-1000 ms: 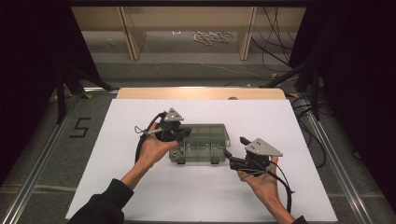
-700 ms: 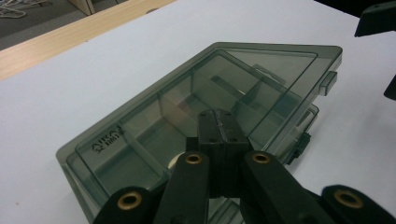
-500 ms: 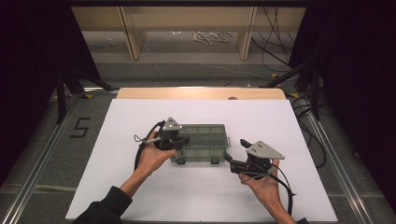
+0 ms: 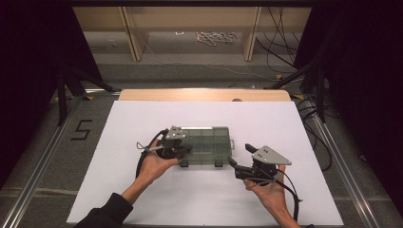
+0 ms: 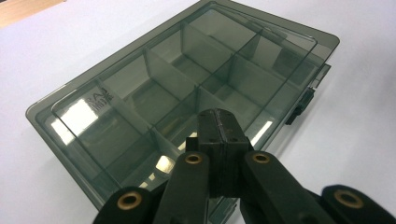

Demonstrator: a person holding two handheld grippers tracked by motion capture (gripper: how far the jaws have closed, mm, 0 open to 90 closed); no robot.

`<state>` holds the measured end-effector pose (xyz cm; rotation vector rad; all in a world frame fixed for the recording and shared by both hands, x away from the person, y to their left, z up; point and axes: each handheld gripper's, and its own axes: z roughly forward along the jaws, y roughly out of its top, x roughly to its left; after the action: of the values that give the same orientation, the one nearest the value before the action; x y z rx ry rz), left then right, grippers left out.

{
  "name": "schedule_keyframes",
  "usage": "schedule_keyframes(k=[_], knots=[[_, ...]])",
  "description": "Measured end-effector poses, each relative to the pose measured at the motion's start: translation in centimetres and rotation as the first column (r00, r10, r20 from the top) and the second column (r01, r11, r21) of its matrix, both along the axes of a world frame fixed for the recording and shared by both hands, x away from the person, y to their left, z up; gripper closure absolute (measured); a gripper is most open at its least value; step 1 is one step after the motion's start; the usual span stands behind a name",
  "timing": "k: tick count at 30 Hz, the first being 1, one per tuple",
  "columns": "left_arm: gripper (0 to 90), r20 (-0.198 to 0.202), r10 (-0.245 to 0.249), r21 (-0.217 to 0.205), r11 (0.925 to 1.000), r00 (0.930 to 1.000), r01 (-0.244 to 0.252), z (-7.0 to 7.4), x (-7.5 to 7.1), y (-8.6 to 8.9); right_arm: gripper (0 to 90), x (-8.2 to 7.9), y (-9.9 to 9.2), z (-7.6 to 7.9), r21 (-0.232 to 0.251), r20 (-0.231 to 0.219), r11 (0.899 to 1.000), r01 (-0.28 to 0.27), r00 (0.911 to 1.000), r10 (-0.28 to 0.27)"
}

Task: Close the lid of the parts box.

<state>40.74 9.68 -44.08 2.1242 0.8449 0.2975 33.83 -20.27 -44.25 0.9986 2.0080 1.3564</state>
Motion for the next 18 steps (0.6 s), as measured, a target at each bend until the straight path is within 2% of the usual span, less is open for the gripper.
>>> schedule_keyframes(k=[3, 4, 5, 18], knots=[[89.5, -0.001, -0.005, 0.016, 0.9999, 1.0, 0.005, -0.2, -0.2, 0.0, 23.7, -0.1, 0.0, 0.0, 0.008, 0.007, 1.0, -0.002, 1.0, 0.002], [89.5, -0.005, -0.005, 0.01, 0.9999, 1.0, 0.005, -0.4, -0.1, -0.1, 23.7, -0.1, 0.1, -0.1, 0.024, 0.01, 1.0, -0.008, 0.9999, 0.008], [89.5, -0.009, -0.002, 0.009, 1.0, 1.0, 0.002, -0.5, -0.2, -0.1, 23.8, -0.2, 0.0, 0.0, 0.013, 0.006, 1.0, -0.002, 1.0, 0.002], [89.5, -0.005, 0.001, 0.027, 0.9996, 1.0, 0.0, -1.2, -0.4, -0.2, 23.9, -0.8, -0.2, 0.1, 0.03, -0.004, 0.999, -0.014, 0.9999, 0.014]])
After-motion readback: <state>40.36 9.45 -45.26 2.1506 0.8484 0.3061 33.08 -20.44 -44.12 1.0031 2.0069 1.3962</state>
